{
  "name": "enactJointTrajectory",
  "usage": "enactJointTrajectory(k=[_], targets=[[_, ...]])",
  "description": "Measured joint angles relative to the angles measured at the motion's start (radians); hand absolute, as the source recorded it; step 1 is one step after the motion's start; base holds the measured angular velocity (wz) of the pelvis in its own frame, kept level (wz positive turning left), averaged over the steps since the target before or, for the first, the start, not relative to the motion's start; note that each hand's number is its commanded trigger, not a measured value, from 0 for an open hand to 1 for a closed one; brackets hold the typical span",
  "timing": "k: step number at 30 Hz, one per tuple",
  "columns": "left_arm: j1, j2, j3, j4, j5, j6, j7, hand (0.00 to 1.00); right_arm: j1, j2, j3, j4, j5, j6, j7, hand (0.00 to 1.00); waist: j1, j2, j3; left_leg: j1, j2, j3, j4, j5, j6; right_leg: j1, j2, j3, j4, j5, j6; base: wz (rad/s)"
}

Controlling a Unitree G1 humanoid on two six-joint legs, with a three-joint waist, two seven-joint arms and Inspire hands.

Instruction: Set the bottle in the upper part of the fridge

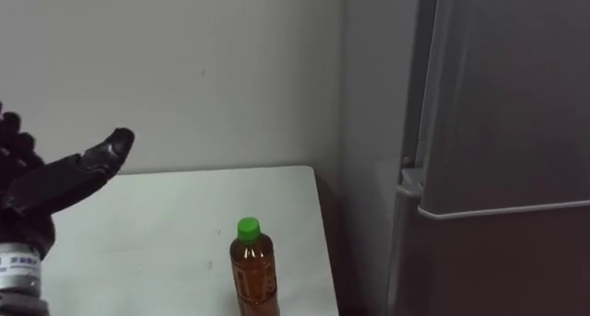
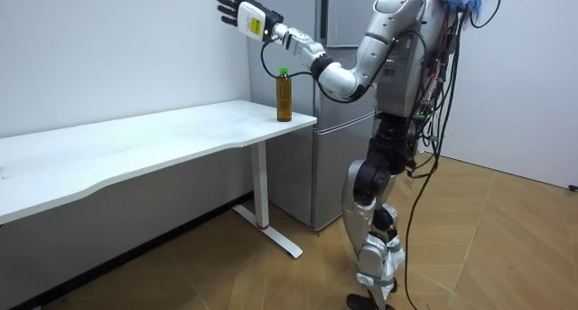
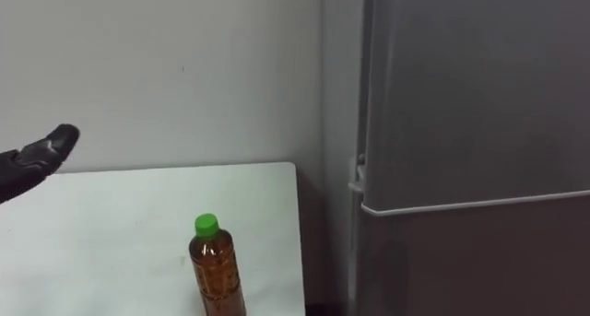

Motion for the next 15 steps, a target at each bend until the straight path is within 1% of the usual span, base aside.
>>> enactJointTrajectory(k=[2, 6, 9, 11, 13, 15], targets=[[-0.010, 0.000, -0.025, -0.022, -0.001, 0.007, -0.042, 0.00, -0.002, -0.002, -0.001, 0.000, 0.000, -0.001, 0.006, 0.00, -0.017, 0.008, -0.0008, 0.002, 0.000, 0.003, -0.001, 0.000, 0.000, -0.002, 0.002, 0.005, -0.001, 0.000, 0.000, -0.06], [-0.030, -0.002, -0.053, -0.056, 0.000, 0.009, -0.078, 0.00, -0.009, -0.002, 0.000, -0.002, 0.000, 0.000, 0.010, 0.00, -0.039, 0.013, -0.0006, 0.006, 0.000, 0.003, -0.002, 0.000, 0.000, -0.003, 0.005, 0.023, -0.001, 0.000, 0.000, -0.06], [-0.075, -0.012, -0.080, -0.056, 0.000, 0.010, -0.101, 0.00, -0.019, -0.003, 0.001, 0.001, -0.009, 0.001, 0.017, 0.00, -0.041, 0.012, 0.0006, 0.010, 0.000, 0.009, -0.004, 0.000, 0.000, -0.004, 0.007, 0.037, 0.000, -0.001, 0.001, -0.07], [-0.111, -0.020, -0.114, -0.056, -0.003, 0.010, -0.104, 0.00, -0.029, -0.004, 0.003, 0.004, -0.009, 0.006, 0.017, 0.00, -0.045, 0.012, 0.0005, 0.005, 0.000, 0.009, -0.006, -0.001, 0.001, -0.006, 0.008, 0.051, -0.001, -0.001, 0.001, 0.00], [-0.133, -0.025, -0.131, -0.056, -0.040, 0.013, -0.120, 0.00, -0.031, -0.007, 0.005, 0.001, -0.007, 0.018, 0.016, 0.00, -0.047, 0.013, -0.0013, -0.001, 0.000, 0.009, -0.005, -0.001, 0.001, -0.014, 0.007, 0.053, 0.002, 0.000, 0.001, 0.00], [-0.151, -0.030, -0.148, -0.056, -0.065, 0.018, -0.126, 0.00, -0.034, -0.011, 0.024, -0.001, -0.003, 0.021, 0.012, 0.00, -0.058, 0.015, -0.0027, -0.005, 0.000, 0.009, -0.001, -0.001, 0.001, -0.016, 0.007, 0.052, 0.003, 0.000, 0.001, 0.00]])
